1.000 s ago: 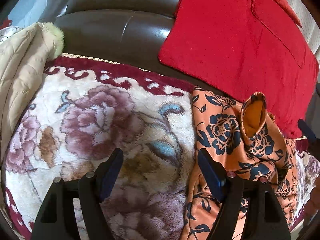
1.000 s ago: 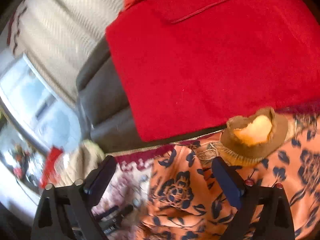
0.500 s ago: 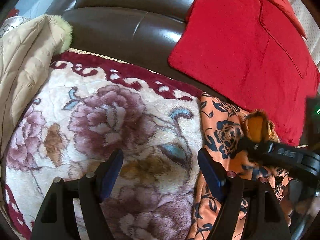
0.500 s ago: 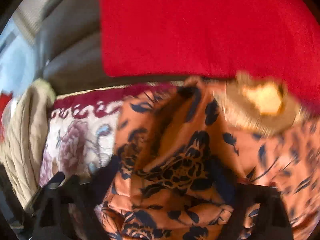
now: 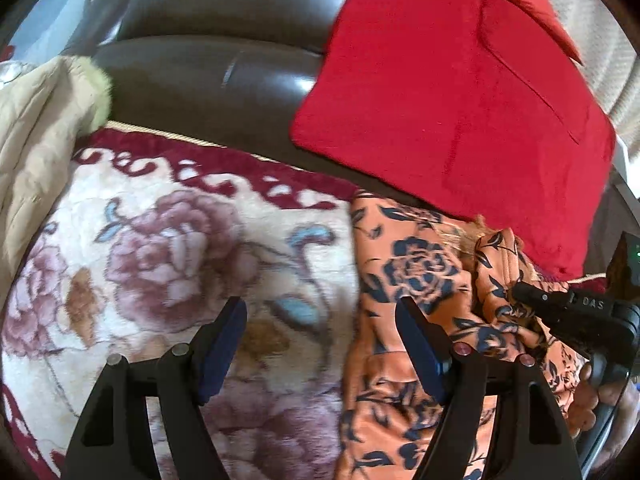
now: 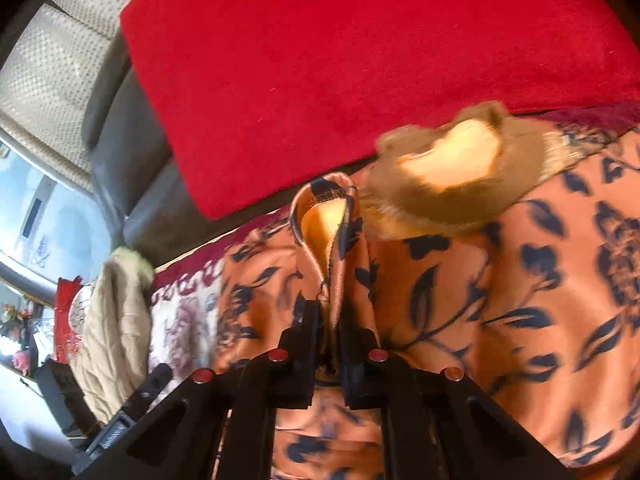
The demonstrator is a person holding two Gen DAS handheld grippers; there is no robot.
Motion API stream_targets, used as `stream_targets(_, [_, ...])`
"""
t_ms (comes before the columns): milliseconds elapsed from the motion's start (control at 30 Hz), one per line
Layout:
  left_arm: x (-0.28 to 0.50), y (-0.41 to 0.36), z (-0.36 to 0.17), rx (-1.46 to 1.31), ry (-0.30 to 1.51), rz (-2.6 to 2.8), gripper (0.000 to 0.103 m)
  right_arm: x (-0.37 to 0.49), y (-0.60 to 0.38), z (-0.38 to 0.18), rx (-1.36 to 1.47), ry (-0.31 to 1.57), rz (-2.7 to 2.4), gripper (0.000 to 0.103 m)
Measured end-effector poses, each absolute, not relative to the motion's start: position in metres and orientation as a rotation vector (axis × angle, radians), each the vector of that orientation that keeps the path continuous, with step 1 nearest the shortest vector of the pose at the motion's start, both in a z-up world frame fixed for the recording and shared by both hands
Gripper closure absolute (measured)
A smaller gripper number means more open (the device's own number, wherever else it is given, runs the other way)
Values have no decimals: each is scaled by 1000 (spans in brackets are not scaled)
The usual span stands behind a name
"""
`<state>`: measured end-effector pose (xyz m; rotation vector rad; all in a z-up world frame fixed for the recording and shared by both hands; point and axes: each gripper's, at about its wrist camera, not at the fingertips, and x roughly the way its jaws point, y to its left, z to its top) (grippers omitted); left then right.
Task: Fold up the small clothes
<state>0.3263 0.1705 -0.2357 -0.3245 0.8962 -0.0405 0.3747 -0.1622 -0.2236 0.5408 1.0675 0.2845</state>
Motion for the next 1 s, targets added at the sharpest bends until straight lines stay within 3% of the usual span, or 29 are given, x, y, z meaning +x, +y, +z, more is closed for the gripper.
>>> stream_targets(233, [331,134,-235,-267,872,-127,26,373,-206,-222,579,1029,189,93])
stream_targets(467, [348,105,-265,-152,1000,-106,26,354,-279,-227,645,999,64,93])
stream_targets(833, [343,117,-259,-155,971,-68,26,299,-395,-210,729,887,-137,93])
stream_targets(933, [341,118,-250,-187,921,-96,26,288,-405,-202,807,801,-32,87])
stream_targets(1000, [339,112,-245,-182,886,-115,26,287,-400,-201,846,814,42,51])
